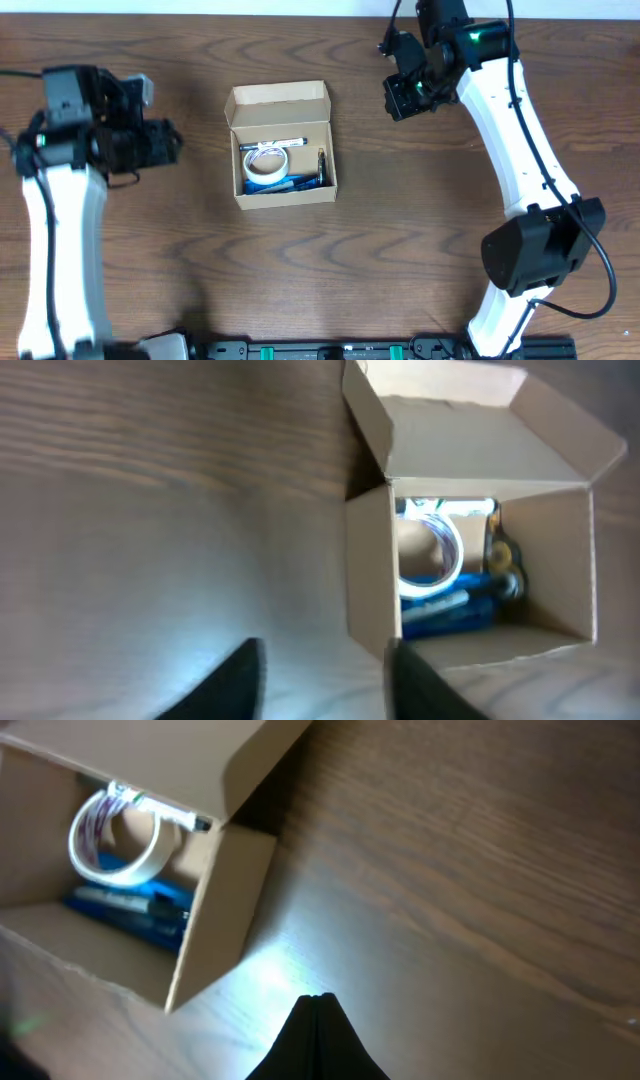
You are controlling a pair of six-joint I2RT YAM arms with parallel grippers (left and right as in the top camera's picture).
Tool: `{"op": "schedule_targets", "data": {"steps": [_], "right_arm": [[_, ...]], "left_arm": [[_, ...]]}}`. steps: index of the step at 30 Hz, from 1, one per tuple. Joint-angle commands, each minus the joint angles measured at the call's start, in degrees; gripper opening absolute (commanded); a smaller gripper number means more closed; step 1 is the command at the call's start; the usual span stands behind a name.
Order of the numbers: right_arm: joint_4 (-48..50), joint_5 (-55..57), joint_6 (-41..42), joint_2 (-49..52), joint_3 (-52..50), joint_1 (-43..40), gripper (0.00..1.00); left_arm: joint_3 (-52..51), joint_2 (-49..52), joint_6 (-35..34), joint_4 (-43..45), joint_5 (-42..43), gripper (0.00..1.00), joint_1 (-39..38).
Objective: Pack container
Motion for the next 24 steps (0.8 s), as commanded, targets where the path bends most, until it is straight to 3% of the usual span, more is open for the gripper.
{"op": "schedule_targets", "data": {"steps": [1,3,4,10,16,24], "right_arm": [[3.2,-2.2,4.5,0.4,-3.2,-0.8,0.01],[6.6,-2.4,6.6,0.4,-5.4,-1.1,0.01],[8.4,-3.0,7.4,0.4,-6.7,-1.3,0.02],[19.1,-6.5,12.7,0.5,-13.6,-1.4,0.01],[29.8,-10.4,19.7,1.1,-19.2,-1.6,0.01],[39.1,-22.4,28.2,10.2,-19.4,-2.5,0.02]], "left_arm": [[6.4,7.2,0.3,1.1,6.7,0.22,1.1],[9.8,11.4,-0.7,1.4,8.0,0.08,1.1],[11.9,13.8,-1.9,1.5,8.2,0.05,1.1],[19.1,23.8,-7.0,2.3,10.6,0.06,1.1],[19.9,31.0,-14.6,6.1,14.9,0.06,1.1],[21.3,40.4,-20.1,6.9,20.7,0.06,1.0]]}}
